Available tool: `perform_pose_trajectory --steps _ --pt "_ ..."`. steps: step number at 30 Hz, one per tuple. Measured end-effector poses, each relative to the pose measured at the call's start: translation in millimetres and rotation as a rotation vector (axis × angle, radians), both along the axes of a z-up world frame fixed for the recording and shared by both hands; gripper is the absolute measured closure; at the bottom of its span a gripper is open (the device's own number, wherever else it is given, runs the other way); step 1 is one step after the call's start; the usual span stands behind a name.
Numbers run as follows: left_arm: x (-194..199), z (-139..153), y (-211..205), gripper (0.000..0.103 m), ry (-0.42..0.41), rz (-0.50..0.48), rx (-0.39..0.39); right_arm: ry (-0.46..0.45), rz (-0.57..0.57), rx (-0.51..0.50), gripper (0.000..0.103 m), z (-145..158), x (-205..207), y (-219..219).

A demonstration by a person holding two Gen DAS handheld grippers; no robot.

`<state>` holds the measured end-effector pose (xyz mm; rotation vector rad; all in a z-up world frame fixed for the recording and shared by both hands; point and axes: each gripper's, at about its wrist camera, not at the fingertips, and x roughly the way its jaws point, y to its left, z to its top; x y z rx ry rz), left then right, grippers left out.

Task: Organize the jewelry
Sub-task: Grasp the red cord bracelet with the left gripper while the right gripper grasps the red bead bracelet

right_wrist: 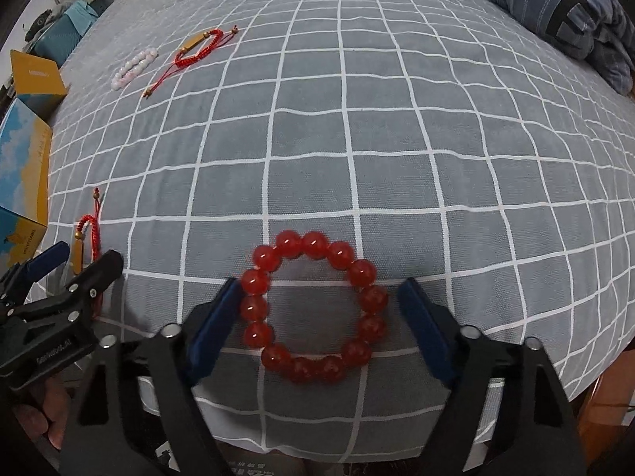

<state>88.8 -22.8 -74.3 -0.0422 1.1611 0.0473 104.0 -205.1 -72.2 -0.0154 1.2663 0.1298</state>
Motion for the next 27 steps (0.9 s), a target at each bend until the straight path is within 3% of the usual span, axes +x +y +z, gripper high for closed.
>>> perform_pose_trajectory --steps 1,3,4,5,6,27 --pt "0 0 0 0.022 0.0 -0.002 0.0 -0.002 -0.006 -0.002 0.041 0 0 0" --pt "1 2 1 0.038 -0.001 0.011 0.017 -0.003 -0.022 -0.007 0.063 0 -1 -2" --pt "0 4 3 0.057 -0.007 0.026 0.028 -0.004 -0.029 -0.006 0.069 1 0 -3" --pt "0 6 4 0.088 -0.011 0.02 0.022 -0.003 -0.034 0.001 0.078 2 1 -4" --pt "0 6 5 0.091 -0.004 0.008 0.018 -0.001 -0.037 0.015 0.087 2 3 -6" --pt "-9 26 10 0.091 -0.053 -0.008 -0.001 -0.055 -0.056 0.047 0.09 26 1 -16"
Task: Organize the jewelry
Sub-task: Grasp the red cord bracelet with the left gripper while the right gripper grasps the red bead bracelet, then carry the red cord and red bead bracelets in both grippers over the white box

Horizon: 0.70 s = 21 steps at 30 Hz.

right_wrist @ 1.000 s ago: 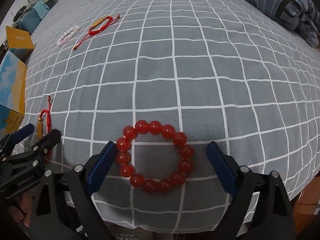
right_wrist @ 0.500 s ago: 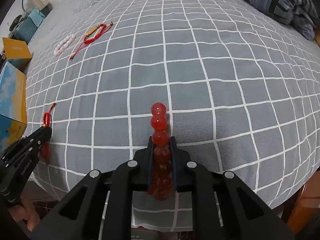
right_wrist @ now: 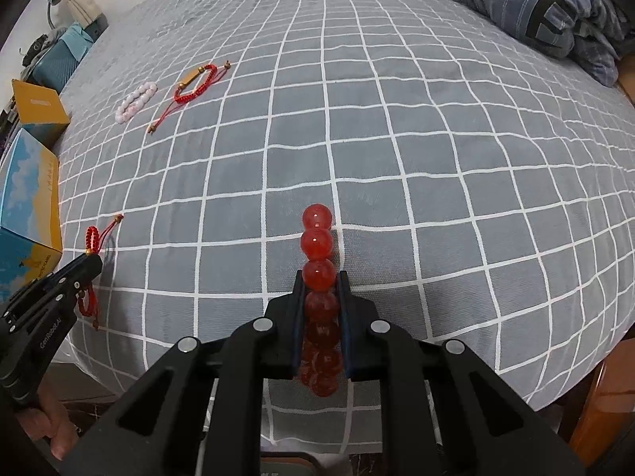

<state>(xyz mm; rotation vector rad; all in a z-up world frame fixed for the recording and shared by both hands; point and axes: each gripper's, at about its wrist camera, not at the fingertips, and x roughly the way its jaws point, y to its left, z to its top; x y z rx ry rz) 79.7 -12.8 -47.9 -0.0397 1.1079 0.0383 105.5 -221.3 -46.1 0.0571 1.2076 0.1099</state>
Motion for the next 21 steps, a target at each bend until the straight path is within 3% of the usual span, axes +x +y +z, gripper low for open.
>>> perform_pose_trajectory --steps 21 --pt "-8 20 11 0.091 -0.048 0.009 -0.01 0.037 0.053 -0.043 0.09 5 -8 -1"
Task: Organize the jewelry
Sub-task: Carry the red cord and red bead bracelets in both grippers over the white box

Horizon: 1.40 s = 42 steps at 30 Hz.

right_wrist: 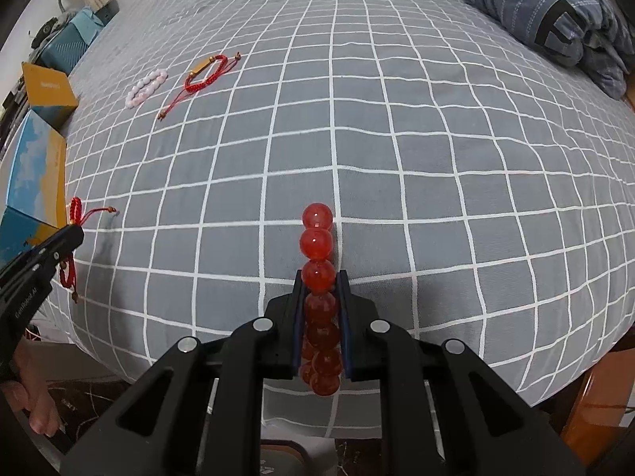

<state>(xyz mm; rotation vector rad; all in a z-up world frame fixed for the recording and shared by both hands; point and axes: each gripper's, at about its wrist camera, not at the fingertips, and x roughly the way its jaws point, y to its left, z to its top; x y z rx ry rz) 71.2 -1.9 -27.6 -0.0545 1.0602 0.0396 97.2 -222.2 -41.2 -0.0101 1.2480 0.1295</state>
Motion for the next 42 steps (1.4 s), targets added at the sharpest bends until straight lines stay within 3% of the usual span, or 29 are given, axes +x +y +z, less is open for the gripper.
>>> perform_pose_trajectory --steps 4,18,42 --pt "0 0 0 0.091 -0.002 0.0 0.0 -0.007 -0.01 -0.029 0.09 -3 -3 -1" --pt "-2 12 5 0.091 -0.04 0.005 -0.001 -0.181 -0.005 -0.005 0.09 29 -10 14" --pt "-18 72 53 0.091 -0.205 0.069 0.007 -0.454 0.026 0.012 0.09 92 0 88"
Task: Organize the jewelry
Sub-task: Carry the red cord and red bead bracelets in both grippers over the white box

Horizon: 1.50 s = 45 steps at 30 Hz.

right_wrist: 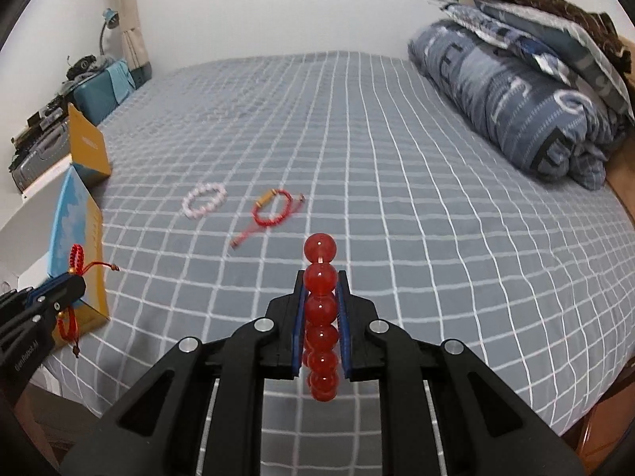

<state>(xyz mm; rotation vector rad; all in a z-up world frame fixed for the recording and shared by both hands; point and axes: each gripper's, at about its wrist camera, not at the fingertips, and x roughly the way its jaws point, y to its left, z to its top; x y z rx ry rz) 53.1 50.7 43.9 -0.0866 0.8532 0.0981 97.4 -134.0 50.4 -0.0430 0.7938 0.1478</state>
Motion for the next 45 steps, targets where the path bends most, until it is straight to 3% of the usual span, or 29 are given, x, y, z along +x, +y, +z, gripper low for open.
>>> perform_pose_trajectory --steps 15,18,26,45 --pt "-6 30 67 0.091 -0.045 0.115 0.025 -0.053 0.129 0.005 0.09 26 11 100" --pt "-16 36 83 0.091 -0.067 0.164 0.064 -0.049 0.146 0.003 0.09 27 11 115" --pt "-42 48 133 0.091 -0.084 0.242 0.041 -0.073 0.201 0.021 0.09 39 5 156" --pt "-86 45 238 0.091 -0.06 0.452 0.018 -0.102 0.438 -0.007 0.09 56 -26 295"
